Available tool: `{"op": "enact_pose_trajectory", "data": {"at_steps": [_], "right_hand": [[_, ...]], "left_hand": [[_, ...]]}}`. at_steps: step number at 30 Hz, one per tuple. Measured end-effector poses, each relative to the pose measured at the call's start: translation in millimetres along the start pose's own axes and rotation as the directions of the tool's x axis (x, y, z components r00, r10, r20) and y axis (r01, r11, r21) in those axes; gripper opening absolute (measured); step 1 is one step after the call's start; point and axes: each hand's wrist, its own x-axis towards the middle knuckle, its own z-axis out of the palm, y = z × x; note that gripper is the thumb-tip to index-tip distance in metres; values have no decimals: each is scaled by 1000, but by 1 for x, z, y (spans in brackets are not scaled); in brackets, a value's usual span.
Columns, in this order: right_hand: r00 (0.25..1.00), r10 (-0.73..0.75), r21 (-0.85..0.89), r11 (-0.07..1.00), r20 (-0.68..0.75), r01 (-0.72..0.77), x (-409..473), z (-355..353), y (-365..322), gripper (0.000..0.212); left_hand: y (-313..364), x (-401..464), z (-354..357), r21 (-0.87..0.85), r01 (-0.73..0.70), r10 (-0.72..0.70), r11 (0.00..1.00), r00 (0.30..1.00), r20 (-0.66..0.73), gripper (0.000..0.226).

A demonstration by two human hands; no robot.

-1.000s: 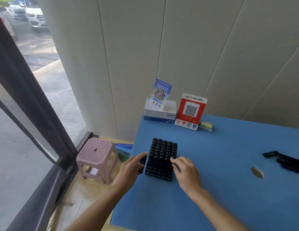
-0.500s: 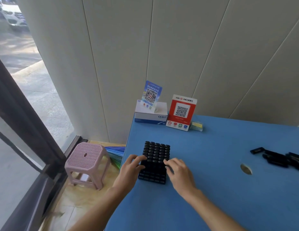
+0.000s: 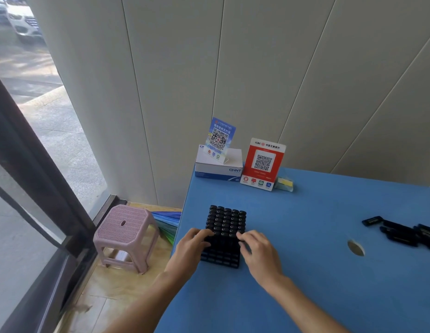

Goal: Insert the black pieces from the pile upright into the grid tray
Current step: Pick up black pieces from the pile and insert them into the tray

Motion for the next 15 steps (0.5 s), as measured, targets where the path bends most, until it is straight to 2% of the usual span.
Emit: {"op": "enact_pose_trajectory", "data": {"at_steps": [5, 9, 12, 15], "right_hand": [[1000, 21, -16, 1000, 17, -20, -1, -3, -4, 22], [1000, 10, -67, 998, 21, -8, -4, -16, -9, 35], [1000, -12, -145, 989, -14, 10, -9, -31, -3, 40], [999, -14, -224, 975, -39, 5, -19, -49, 11, 41]], "left_hand": [[-4, -4, -1, -12, 36, -36, 999, 999, 39, 41], [-3, -5, -7, 151, 52, -61, 987, 996, 58, 37], [3, -2, -6, 294, -5, 4, 956, 1000, 4, 43], [16, 3, 0, 353, -92, 109, 931, 994, -27, 46]]}}
